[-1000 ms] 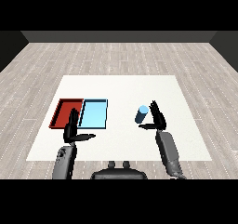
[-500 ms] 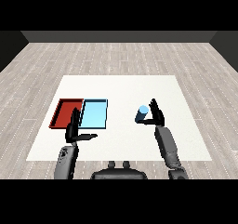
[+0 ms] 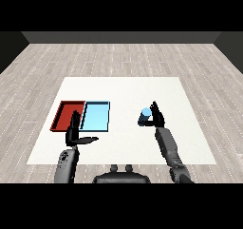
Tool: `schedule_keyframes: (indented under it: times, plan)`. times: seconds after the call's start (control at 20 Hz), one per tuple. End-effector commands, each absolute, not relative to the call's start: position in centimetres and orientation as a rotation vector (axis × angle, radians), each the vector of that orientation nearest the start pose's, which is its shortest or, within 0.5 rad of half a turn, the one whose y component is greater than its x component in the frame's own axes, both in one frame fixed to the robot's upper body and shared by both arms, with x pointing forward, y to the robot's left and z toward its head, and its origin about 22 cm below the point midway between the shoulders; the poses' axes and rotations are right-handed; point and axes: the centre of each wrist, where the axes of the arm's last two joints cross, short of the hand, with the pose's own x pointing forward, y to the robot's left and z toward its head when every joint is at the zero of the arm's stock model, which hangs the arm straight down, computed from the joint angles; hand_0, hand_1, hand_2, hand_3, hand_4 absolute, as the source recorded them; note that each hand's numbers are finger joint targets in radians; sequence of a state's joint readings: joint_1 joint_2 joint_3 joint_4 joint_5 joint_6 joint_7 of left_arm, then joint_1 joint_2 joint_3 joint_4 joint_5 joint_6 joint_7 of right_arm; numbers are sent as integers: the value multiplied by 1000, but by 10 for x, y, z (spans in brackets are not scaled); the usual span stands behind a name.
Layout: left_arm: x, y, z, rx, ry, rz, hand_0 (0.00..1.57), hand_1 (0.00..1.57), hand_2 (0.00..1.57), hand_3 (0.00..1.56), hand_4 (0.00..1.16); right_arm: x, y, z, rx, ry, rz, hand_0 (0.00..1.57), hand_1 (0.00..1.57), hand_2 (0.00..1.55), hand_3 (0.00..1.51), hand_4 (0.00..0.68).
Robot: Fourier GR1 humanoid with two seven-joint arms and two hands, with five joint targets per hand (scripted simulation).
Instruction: Pick the blue can and put it in the blue box
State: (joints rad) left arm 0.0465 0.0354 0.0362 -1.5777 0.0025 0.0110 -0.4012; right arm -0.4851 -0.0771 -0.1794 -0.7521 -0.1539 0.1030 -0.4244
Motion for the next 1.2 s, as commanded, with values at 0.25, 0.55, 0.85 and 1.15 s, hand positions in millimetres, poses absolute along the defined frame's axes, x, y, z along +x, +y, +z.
schedule_keyframes:
  times: [0.25, 0.55, 0.85, 1.15]
  plan:
    - [249, 257, 1, 86, -1935, 3, 0, 0, 0, 0, 0, 333, -233, -71, 152, -1592, -127, 0, 0, 0, 0, 0]
    - [245, 253, -5, 94, -1939, 4, 0, 0, 0, 0, 0, 351, -224, -63, 192, -1607, -120, 0, 0, 0, 0, 0]
    - [237, 256, -9, 94, -1940, 18, 0, 0, 0, 0, 0, 341, -218, -86, 189, -1583, -131, 0, 0, 0, 0, 0]
    - [236, 262, 4, 95, -1954, 19, 0, 0, 0, 0, 0, 353, -226, -69, 173, -1591, -117, 0, 0, 0, 0, 0]
